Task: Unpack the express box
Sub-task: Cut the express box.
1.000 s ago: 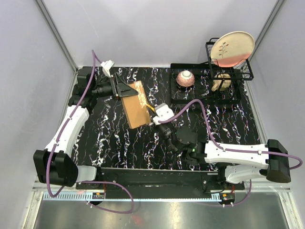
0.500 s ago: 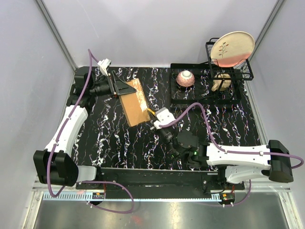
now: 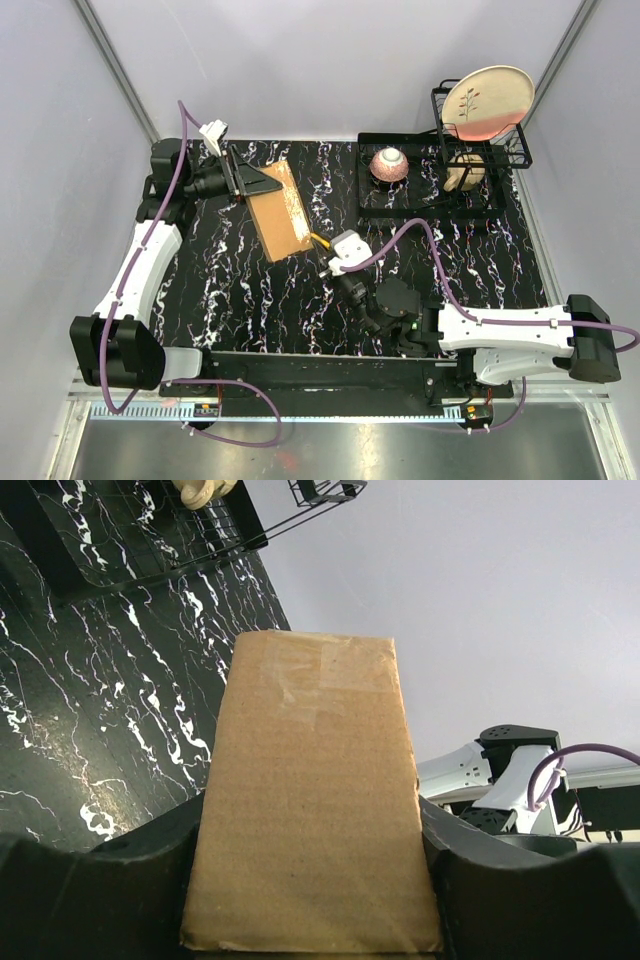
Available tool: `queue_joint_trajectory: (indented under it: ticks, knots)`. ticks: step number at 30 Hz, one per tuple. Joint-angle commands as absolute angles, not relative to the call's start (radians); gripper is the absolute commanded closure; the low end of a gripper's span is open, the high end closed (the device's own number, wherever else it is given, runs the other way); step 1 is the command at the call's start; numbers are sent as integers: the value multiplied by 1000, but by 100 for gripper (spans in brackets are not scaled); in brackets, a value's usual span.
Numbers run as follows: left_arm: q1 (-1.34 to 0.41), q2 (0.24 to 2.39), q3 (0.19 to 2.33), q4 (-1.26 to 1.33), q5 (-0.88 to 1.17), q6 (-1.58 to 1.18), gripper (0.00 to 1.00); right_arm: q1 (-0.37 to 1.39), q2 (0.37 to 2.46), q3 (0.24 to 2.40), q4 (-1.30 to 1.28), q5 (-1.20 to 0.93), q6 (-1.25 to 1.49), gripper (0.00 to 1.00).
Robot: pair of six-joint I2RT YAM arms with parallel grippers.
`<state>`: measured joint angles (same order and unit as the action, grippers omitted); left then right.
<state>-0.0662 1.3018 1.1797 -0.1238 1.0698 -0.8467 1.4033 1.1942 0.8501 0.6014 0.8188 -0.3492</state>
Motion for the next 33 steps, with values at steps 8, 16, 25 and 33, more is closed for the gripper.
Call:
queue_joint_trajectory:
  ticks: [8,16,25,33]
  knots:
    - [-23,1276,1250,-5,1031,-917,100,1448,1175,831,566,842,-301,100]
    - [-14,1276,1249,23,1034,-942,100,1456,1160,825,552,853,-301,100]
    - [-31,1256,1235,48,1095,-954,100,1457,1152,833,548,845,-328,100]
    - [-106,1217,1226,41,1153,-968,99,1457,1235,896,614,825,-417,100]
